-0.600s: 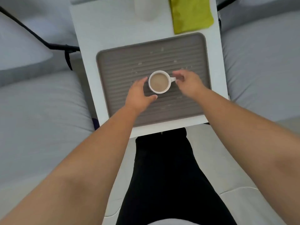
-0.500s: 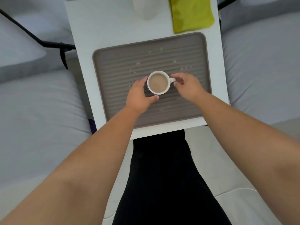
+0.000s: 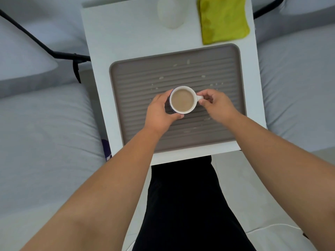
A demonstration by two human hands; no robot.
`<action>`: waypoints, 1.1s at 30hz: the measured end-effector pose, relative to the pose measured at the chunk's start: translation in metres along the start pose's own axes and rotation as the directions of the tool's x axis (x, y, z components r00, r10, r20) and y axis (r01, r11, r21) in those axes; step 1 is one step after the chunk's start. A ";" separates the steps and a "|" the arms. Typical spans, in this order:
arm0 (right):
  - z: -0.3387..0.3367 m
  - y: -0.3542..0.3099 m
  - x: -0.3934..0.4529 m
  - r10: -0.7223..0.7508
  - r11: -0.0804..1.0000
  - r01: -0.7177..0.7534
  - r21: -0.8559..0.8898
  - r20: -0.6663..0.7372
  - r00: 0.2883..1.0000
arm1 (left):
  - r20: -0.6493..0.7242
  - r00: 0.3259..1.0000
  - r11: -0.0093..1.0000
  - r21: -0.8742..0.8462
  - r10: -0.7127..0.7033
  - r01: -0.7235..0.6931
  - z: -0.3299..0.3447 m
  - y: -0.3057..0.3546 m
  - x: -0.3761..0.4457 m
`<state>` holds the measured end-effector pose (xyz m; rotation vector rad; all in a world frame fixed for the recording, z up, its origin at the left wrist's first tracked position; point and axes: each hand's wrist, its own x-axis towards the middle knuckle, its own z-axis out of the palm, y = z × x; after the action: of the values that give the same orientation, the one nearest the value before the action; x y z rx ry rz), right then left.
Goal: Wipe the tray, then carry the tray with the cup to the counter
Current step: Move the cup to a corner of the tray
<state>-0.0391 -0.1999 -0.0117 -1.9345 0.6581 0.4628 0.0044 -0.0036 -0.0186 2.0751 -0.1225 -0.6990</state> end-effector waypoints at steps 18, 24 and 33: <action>0.059 -0.076 0.036 -0.139 0.987 0.132 0.086 0.073 0.988 | -0.191 0.980 0.991 -0.135 -0.050 0.024 -0.081 -0.024 -0.001; 0.081 -0.099 0.065 -0.177 0.984 0.175 0.033 0.070 0.982 | -0.206 0.978 0.985 -0.171 -0.036 0.000 -0.110 -0.036 0.024; 0.102 -0.111 0.090 -0.197 0.979 0.201 -0.027 0.103 0.975 | -0.167 0.982 0.990 -0.126 -0.086 0.065 -0.139 -0.051 0.049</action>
<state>0.0967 -0.0905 -0.0298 -1.9743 0.3888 0.4448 0.1089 0.1125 -0.0216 2.0221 0.0947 -0.5559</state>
